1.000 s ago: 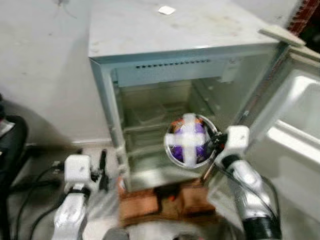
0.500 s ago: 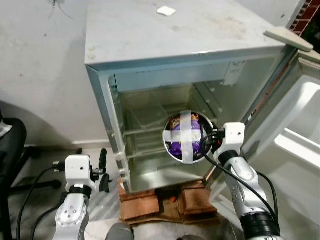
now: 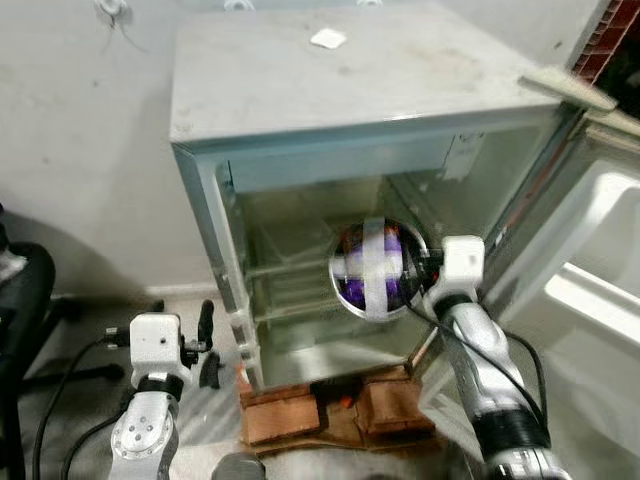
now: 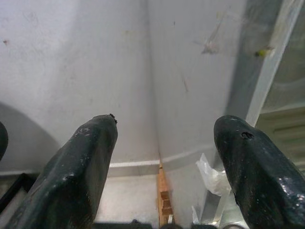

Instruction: Restocking fridge

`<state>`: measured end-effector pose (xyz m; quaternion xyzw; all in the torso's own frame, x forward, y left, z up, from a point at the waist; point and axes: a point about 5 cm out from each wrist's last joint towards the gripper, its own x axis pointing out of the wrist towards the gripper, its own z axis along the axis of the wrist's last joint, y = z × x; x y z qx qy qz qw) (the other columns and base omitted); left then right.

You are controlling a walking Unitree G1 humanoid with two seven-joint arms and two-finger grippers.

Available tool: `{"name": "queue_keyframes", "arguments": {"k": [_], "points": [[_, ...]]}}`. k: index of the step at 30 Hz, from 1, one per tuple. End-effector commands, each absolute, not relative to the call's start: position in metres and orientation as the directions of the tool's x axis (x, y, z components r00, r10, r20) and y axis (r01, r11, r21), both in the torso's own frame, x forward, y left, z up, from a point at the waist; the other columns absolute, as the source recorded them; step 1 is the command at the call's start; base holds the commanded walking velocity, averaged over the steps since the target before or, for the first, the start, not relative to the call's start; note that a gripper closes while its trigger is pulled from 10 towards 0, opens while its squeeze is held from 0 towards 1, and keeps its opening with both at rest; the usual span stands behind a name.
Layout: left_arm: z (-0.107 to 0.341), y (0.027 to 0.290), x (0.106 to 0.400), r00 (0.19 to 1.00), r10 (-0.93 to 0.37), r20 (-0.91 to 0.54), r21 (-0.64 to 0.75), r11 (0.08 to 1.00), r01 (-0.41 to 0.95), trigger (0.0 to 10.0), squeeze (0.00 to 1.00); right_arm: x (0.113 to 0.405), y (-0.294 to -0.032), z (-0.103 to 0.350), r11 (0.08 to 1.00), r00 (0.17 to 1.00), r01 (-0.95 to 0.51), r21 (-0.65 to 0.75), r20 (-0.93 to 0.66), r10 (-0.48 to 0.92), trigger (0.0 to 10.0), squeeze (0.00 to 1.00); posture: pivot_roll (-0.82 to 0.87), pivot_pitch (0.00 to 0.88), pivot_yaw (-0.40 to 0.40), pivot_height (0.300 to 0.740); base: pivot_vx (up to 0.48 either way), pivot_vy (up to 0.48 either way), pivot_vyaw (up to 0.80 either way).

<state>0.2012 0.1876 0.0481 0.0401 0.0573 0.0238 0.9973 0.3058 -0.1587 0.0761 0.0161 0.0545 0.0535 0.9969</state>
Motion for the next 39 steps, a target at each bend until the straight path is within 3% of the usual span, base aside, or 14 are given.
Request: {"name": "queue_keyframes", "arguments": {"k": [1, 11, 21, 28, 39], "points": [[0.048, 0.192, 0.195, 0.989, 0.064, -0.130, 0.101, 0.994, -0.051, 10.0, 0.00, 0.312, -0.159, 0.082, 0.997, 0.994, -0.077, 0.019, -0.076, 0.078, 10.0, 0.00, 0.16, 0.071, -0.026, 0.740, 0.000, 0.000, 0.00], [0.048, 0.204, 0.169, 0.980, 0.114, -0.164, 0.129, 0.987, -0.093, 10.0, 0.00, 0.343, -0.156, 0.098, 1.000, 0.999, 0.024, 0.009, -0.047, -0.024, 10.0, 0.00, 0.21, 0.124, -0.037, 0.740, 0.000, 0.000, 0.00], [0.050, 0.202, 0.171, 0.980, 0.107, -0.165, 0.132, 0.988, -0.085, 10.0, 0.00, 0.344, -0.170, 0.101, 0.999, 0.999, 0.037, 0.034, -0.022, -0.037, 10.0, 0.00, 0.20, 0.124, -0.031, 0.740, 0.000, 0.000, 0.00], [0.054, 0.201, 0.173, 0.982, 0.096, -0.165, 0.134, 0.988, -0.075, 10.0, 0.00, 0.348, -0.179, 0.103, 0.989, 0.989, 0.145, -0.018, -0.001, -0.146, 10.0, 0.00, 0.22, 0.136, -0.021, 0.740, 0.000, 0.000, 0.00], [0.062, 0.199, 0.152, 0.977, 0.097, -0.192, 0.144, 0.987, -0.070, 10.0, 0.00, 0.368, -0.149, 0.105, 0.970, 0.974, 0.214, 0.116, -0.105, -0.203, 10.0, 0.00, 0.30, 0.219, -0.024, 0.740, 0.000, 0.000, 0.00]]}}
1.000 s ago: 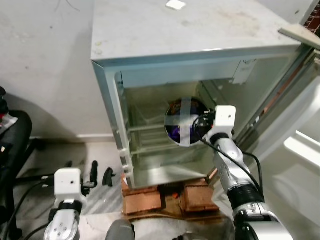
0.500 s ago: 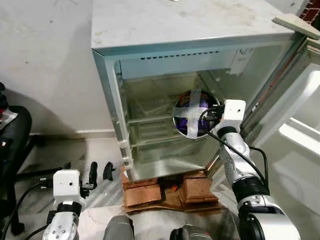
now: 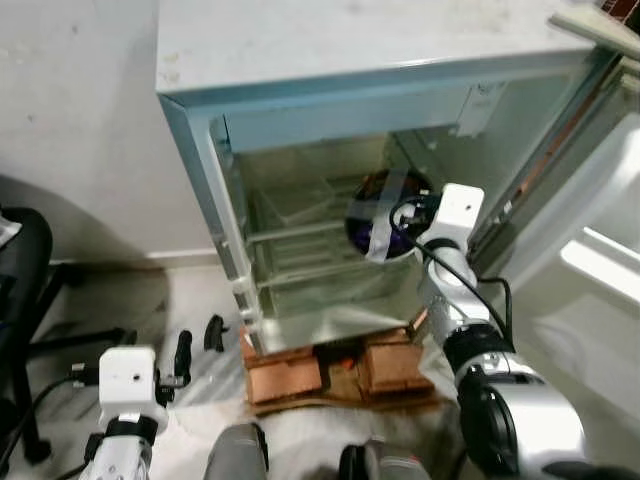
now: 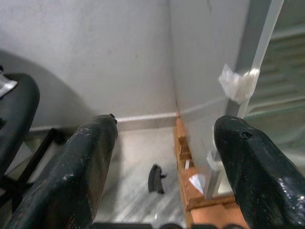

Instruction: Restocking fridge

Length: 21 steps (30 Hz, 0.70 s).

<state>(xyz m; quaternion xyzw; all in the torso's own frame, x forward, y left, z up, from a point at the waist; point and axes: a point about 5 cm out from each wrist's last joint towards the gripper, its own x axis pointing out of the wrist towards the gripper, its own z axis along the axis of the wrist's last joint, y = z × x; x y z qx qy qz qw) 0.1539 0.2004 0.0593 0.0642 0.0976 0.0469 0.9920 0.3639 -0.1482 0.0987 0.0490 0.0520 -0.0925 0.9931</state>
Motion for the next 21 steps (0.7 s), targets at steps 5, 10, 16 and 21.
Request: {"name": "queue_keyframes", "arguments": {"k": [5, 10, 16, 21], "points": [[0.067, 0.198, 0.140, 0.972, 0.120, -0.202, 0.145, 0.985, -0.091, 10.0, 0.00, 0.377, -0.143, 0.112, 0.953, 0.960, 0.260, 0.158, -0.153, -0.236, 10.0, 0.00, 0.35, 0.257, -0.046, 0.740, 0.000, 0.000, 0.00], [0.069, 0.197, 0.127, 0.963, 0.150, -0.223, 0.144, 0.982, -0.119, 10.0, 0.00, 0.387, -0.136, 0.128, 0.942, 0.956, 0.277, 0.190, -0.155, -0.250, 10.0, 0.00, 0.38, 0.285, -0.066, 0.740, 0.000, 0.000, 0.00], [0.072, 0.193, 0.119, 0.957, 0.154, -0.246, 0.139, 0.983, -0.122, 10.0, 0.00, 0.393, -0.128, 0.135, 0.896, 0.942, 0.312, 0.316, -0.227, -0.247, 10.0, 0.00, 0.39, 0.323, -0.084, 0.740, 0.000, 0.000, 0.00], [0.075, 0.189, 0.115, 0.954, 0.152, -0.257, 0.127, 0.984, -0.122, 10.0, 0.00, 0.397, -0.116, 0.138, 0.805, 0.938, 0.306, 0.509, -0.306, -0.164, 10.0, 0.00, 0.41, 0.354, -0.103, 0.740, 0.000, 0.000, 0.00]]}}
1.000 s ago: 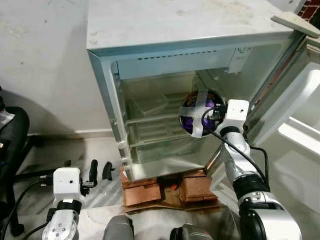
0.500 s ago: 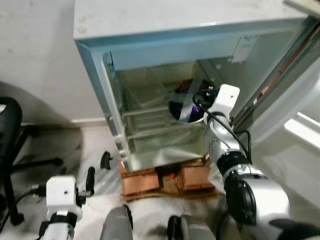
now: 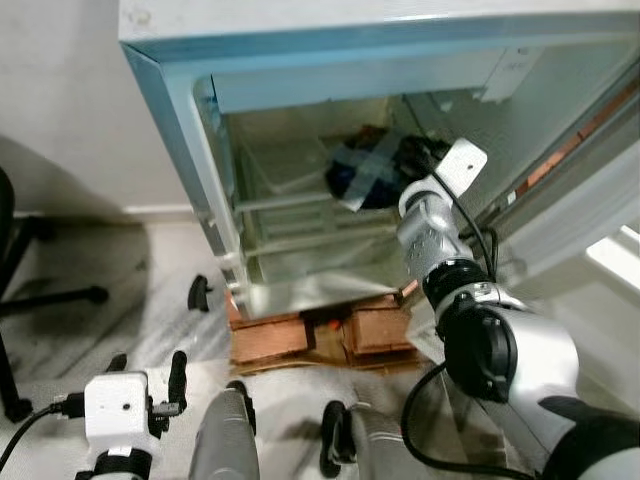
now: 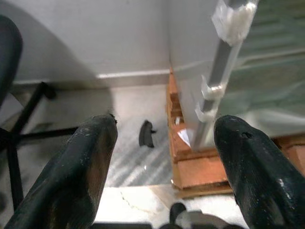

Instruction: Restocking fridge

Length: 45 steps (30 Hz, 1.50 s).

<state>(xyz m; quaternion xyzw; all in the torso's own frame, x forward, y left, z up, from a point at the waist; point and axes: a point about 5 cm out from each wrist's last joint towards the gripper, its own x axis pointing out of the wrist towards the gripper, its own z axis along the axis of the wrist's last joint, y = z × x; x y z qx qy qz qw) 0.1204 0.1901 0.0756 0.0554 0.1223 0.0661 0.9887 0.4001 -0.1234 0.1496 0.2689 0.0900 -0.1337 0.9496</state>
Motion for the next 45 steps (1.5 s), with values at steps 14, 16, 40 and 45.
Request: {"name": "queue_keyframes", "arguments": {"k": [14, 16, 40, 45], "points": [[0.075, 0.187, 0.115, 0.946, 0.175, -0.271, 0.120, 0.982, -0.147, 10.0, 0.00, 0.409, -0.081, 0.178, 0.497, 0.981, 0.141, 0.856, -0.187, 0.043, 10.0, 1.00, 0.43, 0.356, -0.119, 0.740, 0.000, 0.000, 0.00], [0.075, 0.187, 0.116, 0.946, 0.174, -0.272, 0.120, 0.982, -0.146, 10.0, 0.00, 0.410, -0.081, 0.180, 0.502, 0.985, 0.118, 0.857, -0.166, 0.052, 10.0, 1.00, 0.43, 0.351, -0.121, 0.740, 0.000, 0.000, 0.00], [0.061, 0.197, 0.169, 0.959, 0.151, -0.241, 0.147, 0.982, -0.118, 10.0, 0.00, 0.401, -0.112, 0.155, 0.877, 0.960, -0.226, 0.424, -0.056, 0.275, 10.0, 1.00, 0.30, 0.195, -0.098, 0.740, 0.000, 0.000, 0.00], [0.058, 0.192, 0.180, 0.969, 0.082, -0.232, 0.159, 0.986, -0.045, 10.0, 0.00, 0.393, -0.119, 0.146, 0.890, 0.935, -0.334, 0.311, -0.010, 0.355, 10.0, 1.00, 0.25, 0.171, -0.081, 0.740, 0.000, 0.000, 0.00]]}}
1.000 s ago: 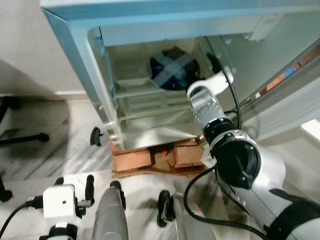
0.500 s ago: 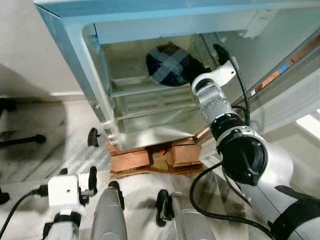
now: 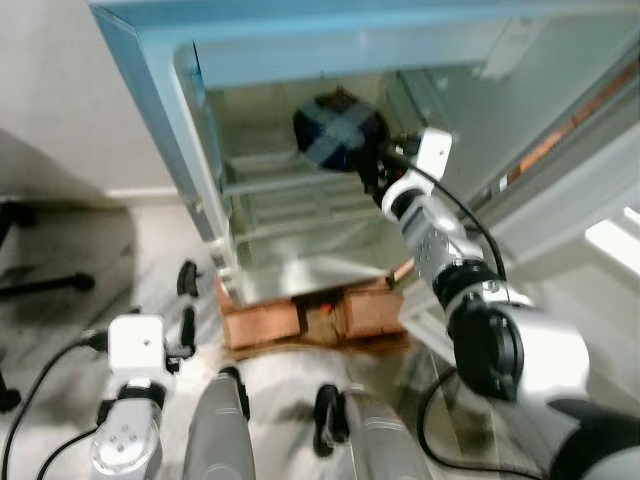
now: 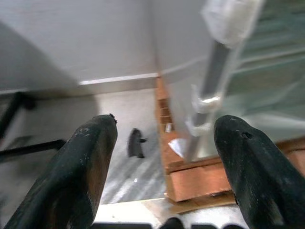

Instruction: Restocking fridge

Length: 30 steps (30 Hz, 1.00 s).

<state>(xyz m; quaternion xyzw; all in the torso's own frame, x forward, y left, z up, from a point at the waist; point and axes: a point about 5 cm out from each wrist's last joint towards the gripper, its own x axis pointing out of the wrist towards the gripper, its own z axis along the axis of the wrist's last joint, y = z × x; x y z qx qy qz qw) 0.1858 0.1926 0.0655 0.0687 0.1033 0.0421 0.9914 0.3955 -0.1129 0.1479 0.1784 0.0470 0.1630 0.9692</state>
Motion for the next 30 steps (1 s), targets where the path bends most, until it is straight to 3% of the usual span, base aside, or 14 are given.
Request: {"name": "queue_keyframes", "arguments": {"k": [1, 8, 9, 10, 11, 12, 13, 22, 30], "points": [[0.057, 0.192, 0.181, 0.970, 0.080, -0.229, 0.159, 0.986, -0.044, 10.0, 0.00, 0.391, -0.121, 0.144, 0.891, 0.933, -0.342, 0.298, -0.003, 0.359, 10.0, 1.00, 0.24, 0.165, -0.080, 0.740, 0.000, 0.000, 0.00], [0.054, 0.197, 0.183, 0.970, 0.098, -0.223, 0.160, 0.985, -0.062, 10.0, 0.00, 0.369, -0.135, 0.131, 0.919, 0.932, -0.359, 0.161, 0.121, 0.343, 10.0, 1.00, 0.21, 0.134, -0.065, 0.740, 0.000, 0.000, 0.00], [0.054, 0.198, 0.184, 0.971, 0.098, -0.219, 0.166, 0.984, -0.062, 10.0, 0.00, 0.364, -0.136, 0.130, 0.924, 0.932, -0.354, 0.145, 0.142, 0.334, 10.0, 0.81, 0.21, 0.125, -0.062, 0.740, 0.000, 0.000, 0.00], [0.054, 0.198, 0.184, 0.971, 0.097, -0.218, 0.168, 0.984, -0.061, 10.0, 0.00, 0.361, -0.136, 0.129, 0.926, 0.933, -0.349, 0.143, 0.149, 0.328, 10.0, 0.81, 0.21, 0.122, -0.061, 0.740, 0.000, 0.000, 0.00], [0.054, 0.198, 0.185, 0.972, 0.097, -0.216, 0.171, 0.984, -0.060, 10.0, 0.00, 0.358, -0.136, 0.128, 0.929, 0.935, -0.342, 0.143, 0.154, 0.321, 10.0, 0.44, 0.20, 0.115, -0.057, 0.740, 0.000, 0.000, 0.00], [0.053, 0.198, 0.185, 0.972, 0.096, -0.215, 0.172, 0.983, -0.059, 10.0, 0.00, 0.357, -0.136, 0.127, 0.930, 0.935, -0.340, 0.142, 0.157, 0.318, 10.0, 0.44, 0.20, 0.115, -0.057, 0.740, 0.000, 0.000, 0.00], [0.053, 0.199, 0.187, 0.973, 0.093, -0.213, 0.181, 0.982, -0.054, 10.0, 0.00, 0.345, -0.135, 0.119, 0.933, 0.933, -0.343, 0.111, 0.158, 0.324, 10.0, 0.00, 0.19, 0.102, -0.053, 0.740, 0.000, 0.000, 0.00], [0.053, 0.197, 0.193, 0.978, 0.075, -0.194, 0.190, 0.981, -0.038, 10.0, 0.00, 0.295, -0.144, 0.089, 0.940, 0.943, -0.328, 0.098, 0.087, 0.320, 10.0, 0.00, 0.17, 0.084, -0.049, 0.740, -0.155, 0.000, 0.00], [0.052, 0.195, 0.194, 0.981, 0.064, -0.185, 0.187, 0.982, -0.029, 10.0, 0.00, 0.281, -0.145, 0.087, 0.938, 0.942, -0.335, 0.088, 0.049, 0.331, 10.0, 0.00, 0.17, 0.082, -0.047, 0.740, -0.326, 0.000, 0.00]]}}
